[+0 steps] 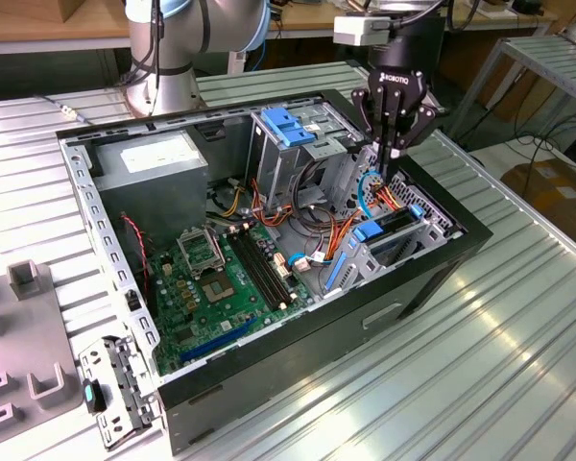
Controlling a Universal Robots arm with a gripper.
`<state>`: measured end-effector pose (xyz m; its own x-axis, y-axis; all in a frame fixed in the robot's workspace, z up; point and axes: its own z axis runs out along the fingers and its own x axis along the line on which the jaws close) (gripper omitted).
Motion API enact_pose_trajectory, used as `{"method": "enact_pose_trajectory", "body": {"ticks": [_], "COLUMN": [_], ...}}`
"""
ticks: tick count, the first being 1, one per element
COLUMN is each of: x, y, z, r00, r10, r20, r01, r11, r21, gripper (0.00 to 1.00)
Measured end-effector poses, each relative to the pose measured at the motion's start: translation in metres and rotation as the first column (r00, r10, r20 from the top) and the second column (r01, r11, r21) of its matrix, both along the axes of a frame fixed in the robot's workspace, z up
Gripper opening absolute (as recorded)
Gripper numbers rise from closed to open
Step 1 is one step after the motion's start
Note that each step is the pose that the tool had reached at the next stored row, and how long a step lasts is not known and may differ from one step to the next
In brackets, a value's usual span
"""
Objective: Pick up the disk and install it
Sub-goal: 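Insert the second disk wire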
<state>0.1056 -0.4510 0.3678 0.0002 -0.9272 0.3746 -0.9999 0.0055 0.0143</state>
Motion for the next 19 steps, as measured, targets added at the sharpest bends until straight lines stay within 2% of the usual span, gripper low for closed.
{"method": "enact_pose_trajectory", "body": {"ticks": [3,4,5,6,10,11,12,13,15,17,18,19], "x": [-0.0001,0.0,0.0,-0.0001,-0.0005,-0.0008,-0.001,-0.0012,-0.0019,-0.0044,-0.0061,-0.01], "y": [-0.0033,-0.0053,-0.0076,-0.0101,-0.0196,-0.026,-0.0306,-0.0352,-0.0417,-0.0452,-0.0458,-0.0468], "z": [-0.0009,-0.0014,-0.0017,-0.0019,-0.0027,-0.0035,-0.0042,-0.0046,-0.0054,-0.0057,-0.0059,-0.0063], "r00": [1.0,1.0,1.0,1.0,1.0,1.0,1.0,1.0,1.0,1.0,1.0,1.0], "r10": [0.0,0.0,0.0,0.0,0.0,0.0,0.0,0.0,0.0,0.0,0.0,0.0], "r20": [0.0003,0.0006,0.0008,0.0009,0.001,0.0011,0.0012,0.0014,0.0019,0.0027,0.0037,0.0066], "r01": [0.0,0.0,0.0,0.0,0.0,0.0,0.0,0.0,0.0,0.0,0.0,-0.001], "r11": [1.0,1.0,1.0,0.9999,0.9983,0.9971,0.9965,0.9961,0.9956,0.995,0.9944,0.992], "r21": [0.0002,0.0025,0.0082,0.0166,0.0588,0.0761,0.084,0.0886,0.0941,0.1004,0.1061,0.1263], "gripper": [0.16,0.16,0.16,0.16,0.16,0.16,0.16,0.16,0.16,0.16,0.16,0.16]}}
